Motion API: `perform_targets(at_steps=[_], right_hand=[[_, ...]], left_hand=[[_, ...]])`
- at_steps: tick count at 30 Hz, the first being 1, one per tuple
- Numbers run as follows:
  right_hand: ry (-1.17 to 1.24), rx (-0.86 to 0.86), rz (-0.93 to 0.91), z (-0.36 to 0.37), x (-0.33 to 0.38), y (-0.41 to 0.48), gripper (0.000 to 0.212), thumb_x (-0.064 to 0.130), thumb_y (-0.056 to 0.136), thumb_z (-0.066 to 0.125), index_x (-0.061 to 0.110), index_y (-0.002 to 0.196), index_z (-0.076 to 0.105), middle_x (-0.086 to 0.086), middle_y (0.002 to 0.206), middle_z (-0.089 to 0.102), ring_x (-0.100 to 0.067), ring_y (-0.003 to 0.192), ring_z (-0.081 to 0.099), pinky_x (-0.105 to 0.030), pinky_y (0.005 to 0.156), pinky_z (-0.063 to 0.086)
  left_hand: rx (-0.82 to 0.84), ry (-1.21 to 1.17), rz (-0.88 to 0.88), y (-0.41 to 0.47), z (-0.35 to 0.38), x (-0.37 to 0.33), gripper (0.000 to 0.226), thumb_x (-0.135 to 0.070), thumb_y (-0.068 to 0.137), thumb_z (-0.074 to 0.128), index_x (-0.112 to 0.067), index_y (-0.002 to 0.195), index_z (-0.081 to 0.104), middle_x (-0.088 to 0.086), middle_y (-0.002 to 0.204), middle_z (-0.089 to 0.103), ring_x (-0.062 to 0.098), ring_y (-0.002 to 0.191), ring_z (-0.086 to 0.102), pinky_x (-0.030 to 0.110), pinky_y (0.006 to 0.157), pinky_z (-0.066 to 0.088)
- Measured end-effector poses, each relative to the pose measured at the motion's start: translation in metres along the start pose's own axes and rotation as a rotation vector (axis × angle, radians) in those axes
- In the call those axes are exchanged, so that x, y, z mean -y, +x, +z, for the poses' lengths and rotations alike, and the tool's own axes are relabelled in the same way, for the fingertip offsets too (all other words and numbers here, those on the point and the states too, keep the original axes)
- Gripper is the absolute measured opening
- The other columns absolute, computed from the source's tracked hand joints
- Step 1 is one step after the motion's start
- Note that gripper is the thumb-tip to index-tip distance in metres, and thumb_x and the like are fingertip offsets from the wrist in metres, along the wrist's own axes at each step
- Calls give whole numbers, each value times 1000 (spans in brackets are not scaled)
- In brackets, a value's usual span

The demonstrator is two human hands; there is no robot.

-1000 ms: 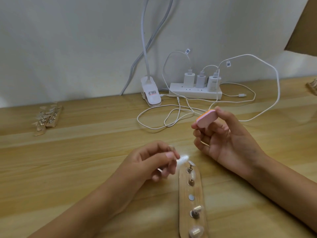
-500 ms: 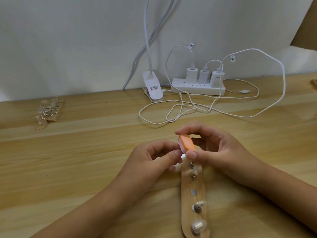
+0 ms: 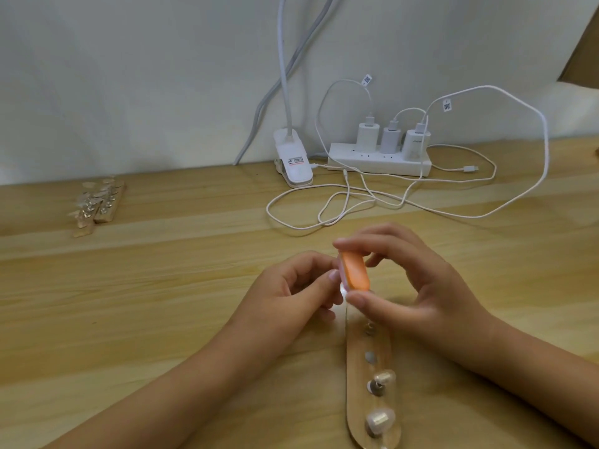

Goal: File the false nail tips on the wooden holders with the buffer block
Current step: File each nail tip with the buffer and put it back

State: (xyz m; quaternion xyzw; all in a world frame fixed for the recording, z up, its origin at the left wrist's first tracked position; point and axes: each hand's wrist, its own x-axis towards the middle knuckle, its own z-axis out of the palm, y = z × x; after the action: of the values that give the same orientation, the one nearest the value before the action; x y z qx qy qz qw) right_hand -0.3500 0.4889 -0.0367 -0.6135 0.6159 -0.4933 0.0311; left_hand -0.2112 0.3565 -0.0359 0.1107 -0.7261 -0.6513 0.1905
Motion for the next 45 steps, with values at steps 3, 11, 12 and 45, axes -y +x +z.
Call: perform_targets(at_steps=[3,11,12,45], right_hand=[[-37,-23,8,1,-2,2,45,32,82,75,22,124,62,6,117,61,-19,112,56,-24,90,45],[-130,-56,-53,1,-3,3,46,41,81,71,22,121,63,8,118,60,-11,115,55,-25,97,43],[-113,-97,-3,0,-5,4,45,42,81,69,23,120,62,8,116,61,-11,113,55,-26,95,44],[9,-87,79,1,-4,4,35,44,80,68,35,113,60,10,108,63,-16,106,57,-32,95,44]], left_hand=[[-1,-17,4,0,0,0,14,-15,92,56,-17,89,70,-7,67,62,3,63,57,16,61,48],[21,-29,9,-1,0,-1,16,-18,92,53,-13,83,66,-8,63,58,5,60,53,17,61,46],[21,-22,10,-1,0,0,18,-15,94,52,-13,83,67,-7,63,58,5,60,53,17,61,46],[31,37,62,1,-4,11,13,-27,88,60,-22,91,71,-11,73,65,3,72,61,16,67,50]])
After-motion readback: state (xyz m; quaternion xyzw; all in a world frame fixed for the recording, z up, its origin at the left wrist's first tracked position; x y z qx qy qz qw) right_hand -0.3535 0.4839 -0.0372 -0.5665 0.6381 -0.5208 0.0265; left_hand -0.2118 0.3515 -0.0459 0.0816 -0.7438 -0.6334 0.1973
